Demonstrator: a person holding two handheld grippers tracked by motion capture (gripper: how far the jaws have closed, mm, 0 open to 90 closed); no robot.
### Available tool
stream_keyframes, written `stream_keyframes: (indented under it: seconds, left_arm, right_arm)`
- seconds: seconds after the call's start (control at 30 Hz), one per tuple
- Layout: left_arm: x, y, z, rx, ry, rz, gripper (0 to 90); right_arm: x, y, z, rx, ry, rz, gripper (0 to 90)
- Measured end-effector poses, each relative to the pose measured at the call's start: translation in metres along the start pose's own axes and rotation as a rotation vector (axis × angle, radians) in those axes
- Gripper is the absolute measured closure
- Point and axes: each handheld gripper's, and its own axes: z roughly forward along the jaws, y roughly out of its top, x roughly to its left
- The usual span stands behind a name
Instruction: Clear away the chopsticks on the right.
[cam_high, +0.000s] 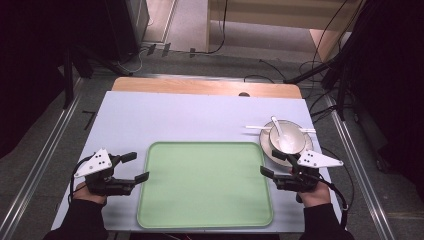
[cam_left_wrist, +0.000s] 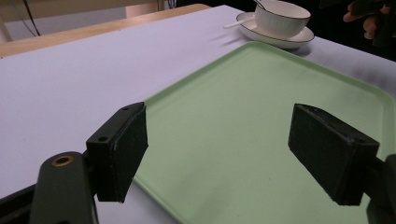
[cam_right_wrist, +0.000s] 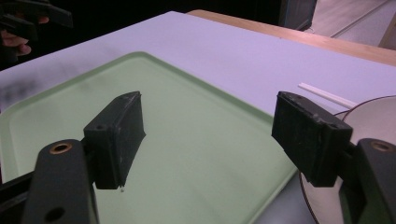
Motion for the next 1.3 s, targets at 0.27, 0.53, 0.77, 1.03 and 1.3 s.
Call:
stream_keyframes:
  seconds: [0.27, 0.53, 0.77, 1.03, 1.3]
  left_arm:
    - [0.0, 0.0, 0.0, -0.002, -0.003, -0.002, 20.0]
    - [0.0, 0.001, -0.001, -0.003, -0.003, 0.002, 20.0]
    - [0.0, 0.001, -0.001, 0.002, -0.005, 0.0, 20.0]
    - [0.001, 0.0, -0.001, 0.02, -0.004, -0.016, 19.8]
    - [0.001, 0.0, -0.001, 0.022, -0.006, -0.011, 19.9]
  right_arm:
    - [0.0, 0.003, -0.001, 0.051, 0.014, 0.041, 24.9]
    - [0.001, 0.007, -0.003, 0.054, 0.067, 0.038, 20.0]
    - [0.008, 0.011, -0.003, 0.07, 0.05, 0.021, 14.3]
    - [0.018, 0.013, -0.002, 0.108, 0.023, -0.005, 13.6]
    - [0.01, 0.017, -0.014, 0.156, 0.023, 0.051, 15.5]
